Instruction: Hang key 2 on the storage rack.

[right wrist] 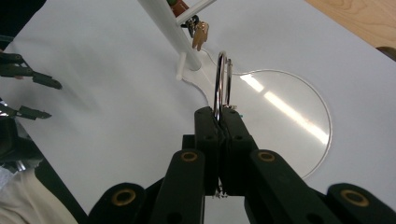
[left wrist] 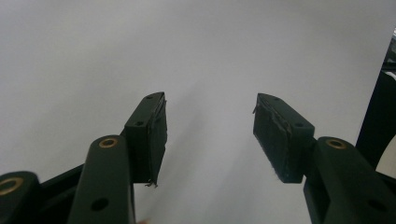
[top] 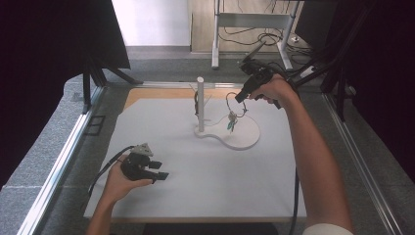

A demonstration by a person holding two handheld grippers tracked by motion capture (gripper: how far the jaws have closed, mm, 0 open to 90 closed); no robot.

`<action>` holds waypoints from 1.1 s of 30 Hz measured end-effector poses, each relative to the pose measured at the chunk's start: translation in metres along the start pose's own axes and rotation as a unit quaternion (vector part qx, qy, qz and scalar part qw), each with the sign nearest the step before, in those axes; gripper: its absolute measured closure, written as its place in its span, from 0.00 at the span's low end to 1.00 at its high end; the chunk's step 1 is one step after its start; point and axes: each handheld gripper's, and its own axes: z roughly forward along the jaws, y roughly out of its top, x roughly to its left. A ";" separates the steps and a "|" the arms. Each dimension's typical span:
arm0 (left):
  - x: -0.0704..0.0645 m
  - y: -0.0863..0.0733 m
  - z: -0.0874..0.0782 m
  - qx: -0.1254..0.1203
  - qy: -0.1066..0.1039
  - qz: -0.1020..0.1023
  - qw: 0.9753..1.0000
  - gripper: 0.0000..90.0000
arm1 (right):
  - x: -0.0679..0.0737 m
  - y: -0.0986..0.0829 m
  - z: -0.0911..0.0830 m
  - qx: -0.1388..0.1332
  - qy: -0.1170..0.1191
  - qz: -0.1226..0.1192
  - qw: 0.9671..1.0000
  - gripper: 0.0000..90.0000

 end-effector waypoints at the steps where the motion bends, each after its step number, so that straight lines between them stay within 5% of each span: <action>1: 0.000 0.000 0.000 -0.001 0.000 -0.001 1.000 0.50 | 0.000 0.001 0.001 0.000 -0.001 0.000 1.000 0.97; 33: -0.001 0.000 0.000 -0.001 -0.004 0.000 1.000 0.50 | 0.000 0.044 0.039 0.035 -0.016 -0.009 0.999 0.97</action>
